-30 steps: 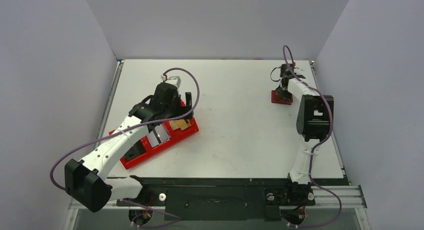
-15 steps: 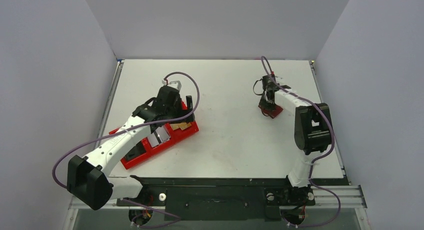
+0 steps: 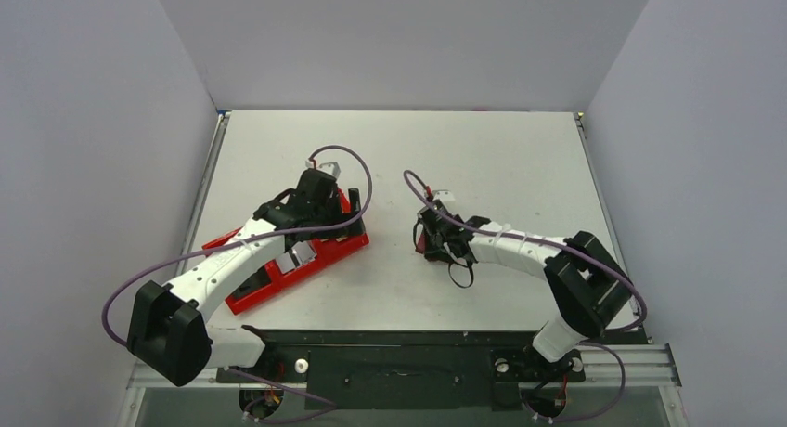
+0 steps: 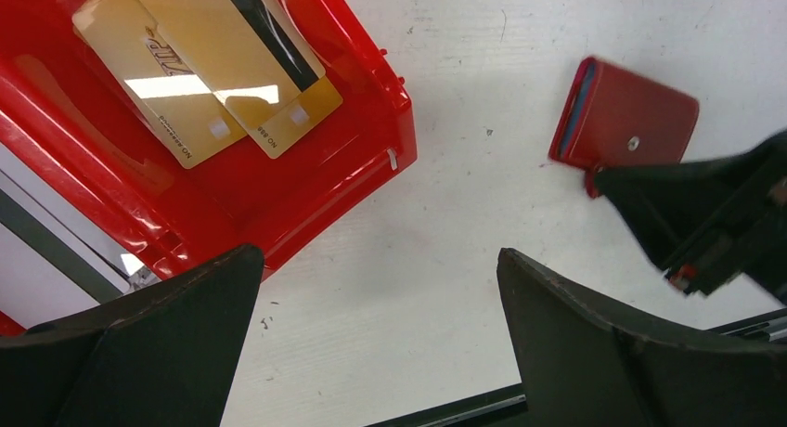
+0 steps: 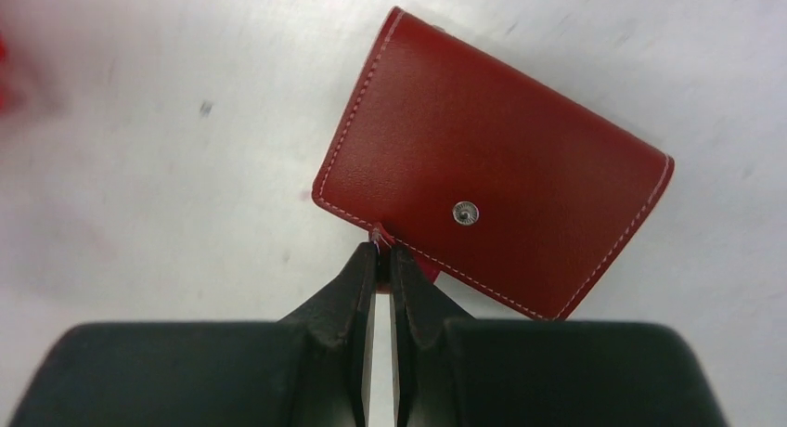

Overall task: Take the credit cards out of the card holder
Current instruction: Move the card holder to the center of the board, then open the card holder at the center of the board.

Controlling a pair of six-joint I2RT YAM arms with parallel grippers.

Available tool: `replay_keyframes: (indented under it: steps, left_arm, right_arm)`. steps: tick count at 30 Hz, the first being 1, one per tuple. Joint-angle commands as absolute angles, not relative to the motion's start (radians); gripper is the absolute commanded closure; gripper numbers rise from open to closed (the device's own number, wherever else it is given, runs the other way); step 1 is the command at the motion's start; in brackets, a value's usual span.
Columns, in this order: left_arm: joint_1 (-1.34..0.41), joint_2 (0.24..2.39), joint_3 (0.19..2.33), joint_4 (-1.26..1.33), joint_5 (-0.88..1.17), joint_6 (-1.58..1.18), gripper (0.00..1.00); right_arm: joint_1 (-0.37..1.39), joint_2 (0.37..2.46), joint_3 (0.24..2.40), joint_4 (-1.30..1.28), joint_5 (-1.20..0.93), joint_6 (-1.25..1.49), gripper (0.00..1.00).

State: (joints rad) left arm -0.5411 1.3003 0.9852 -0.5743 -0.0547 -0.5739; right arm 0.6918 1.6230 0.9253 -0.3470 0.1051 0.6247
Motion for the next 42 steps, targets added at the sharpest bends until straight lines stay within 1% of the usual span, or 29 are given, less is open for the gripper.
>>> replay_keyframes:
  steps: [1, 4, 9, 10, 11, 13, 16, 17, 19, 21, 23, 29, 35, 42]
  left_arm:
    - [-0.537, 1.312, 0.976, -0.515, -0.036, -0.588, 0.02]
    - [-0.539, 1.335, 0.975, -0.502, -0.021, -0.591, 0.02]
    - [-0.593, 1.397, 0.994, -0.471, -0.012, -0.604, 0.0]
    - [-0.607, 1.424, 1.001, -0.467, -0.015, -0.607, 0.04]
    - [-0.636, 1.437, 1.014, -0.458, -0.02, -0.611, 0.06]
    - [-0.677, 1.503, 1.043, -0.443, -0.023, -0.622, 0.15]
    - [-0.73, 1.575, 1.094, -0.416, -0.026, -0.632, 0.24]
    - [-0.739, 1.616, 1.106, -0.405, -0.021, -0.638, 0.3]
    - [-0.761, 1.674, 1.146, -0.389, -0.014, -0.645, 0.39]
    - [-0.783, 1.727, 1.18, -0.381, -0.008, -0.651, 0.46]
    - [-0.799, 1.762, 1.205, -0.377, -0.003, -0.659, 0.49]
    - [-0.816, 1.783, 1.201, -0.343, 0.0, -0.683, 0.49]
    - [-0.828, 1.816, 1.187, -0.286, 0.059, -0.712, 0.49]
    - [-0.837, 1.831, 1.175, -0.262, 0.072, -0.73, 0.48]
  right_arm:
    - [0.815, 1.501, 0.814, -0.277, 0.151, 0.723, 1.0]
    - [0.895, 1.404, 0.711, -0.294, 0.204, 0.781, 1.0]
    - [0.908, 1.207, 0.559, -0.377, 0.343, 0.892, 1.0]
    - [0.907, 1.187, 0.546, -0.39, 0.379, 0.913, 1.0]
    - [0.903, 1.147, 0.525, -0.405, 0.394, 0.924, 1.0]
    - [0.9, 1.1, 0.498, -0.41, 0.421, 0.953, 1.0]
    - [0.896, 1.063, 0.473, -0.413, 0.46, 0.999, 1.0]
    - [0.893, 1.049, 0.466, -0.419, 0.48, 1.007, 1.0]
    - [0.888, 1.028, 0.461, -0.432, 0.512, 1.031, 1.0]
    - [0.881, 0.998, 0.467, -0.449, 0.545, 1.045, 1.0]
    - [0.869, 0.959, 0.486, -0.466, 0.57, 1.04, 1.0]
    - [0.808, 0.886, 0.577, -0.484, 0.566, 0.932, 1.0]
    - [0.769, 0.929, 0.642, -0.478, 0.526, 0.847, 1.0]
    - [0.71, 0.984, 0.657, -0.493, 0.505, 0.833, 1.0]
